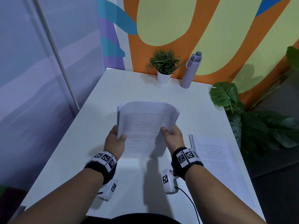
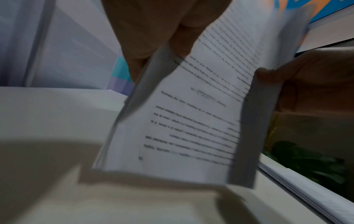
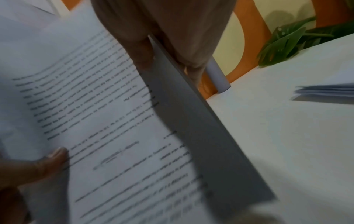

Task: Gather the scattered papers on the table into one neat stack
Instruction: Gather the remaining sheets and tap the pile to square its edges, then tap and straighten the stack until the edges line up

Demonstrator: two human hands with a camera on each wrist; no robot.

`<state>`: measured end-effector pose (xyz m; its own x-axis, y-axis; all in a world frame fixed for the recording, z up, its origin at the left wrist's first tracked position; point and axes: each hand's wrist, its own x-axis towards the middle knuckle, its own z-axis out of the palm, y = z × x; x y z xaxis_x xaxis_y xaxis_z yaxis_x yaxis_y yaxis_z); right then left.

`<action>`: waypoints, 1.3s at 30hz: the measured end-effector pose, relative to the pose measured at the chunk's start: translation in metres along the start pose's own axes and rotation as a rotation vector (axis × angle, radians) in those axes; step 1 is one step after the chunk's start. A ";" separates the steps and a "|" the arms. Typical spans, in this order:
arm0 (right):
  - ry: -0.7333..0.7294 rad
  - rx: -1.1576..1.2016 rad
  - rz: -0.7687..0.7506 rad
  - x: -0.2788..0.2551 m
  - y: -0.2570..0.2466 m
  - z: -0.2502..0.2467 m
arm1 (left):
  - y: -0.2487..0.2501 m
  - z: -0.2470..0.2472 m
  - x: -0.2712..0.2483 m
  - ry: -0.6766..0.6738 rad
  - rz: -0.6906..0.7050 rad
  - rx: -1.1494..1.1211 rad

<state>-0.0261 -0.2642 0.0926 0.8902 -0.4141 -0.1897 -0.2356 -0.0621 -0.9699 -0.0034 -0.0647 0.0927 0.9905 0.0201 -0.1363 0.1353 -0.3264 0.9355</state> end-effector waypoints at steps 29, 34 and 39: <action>0.302 -0.967 0.794 -0.021 0.147 -0.217 | -0.090 0.026 -0.011 -0.153 -0.448 0.434; 0.264 -0.851 0.680 -0.010 0.133 -0.176 | -0.098 0.016 -0.001 -0.191 -0.530 0.441; 0.282 -0.719 0.259 0.002 0.067 -0.146 | -0.107 0.006 0.002 -0.124 -0.516 0.424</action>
<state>-0.0971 -0.4014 0.0498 0.6645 -0.7021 -0.2560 -0.6984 -0.4615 -0.5471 -0.0163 -0.0356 -0.0094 0.7879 0.1726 -0.5912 0.5432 -0.6472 0.5349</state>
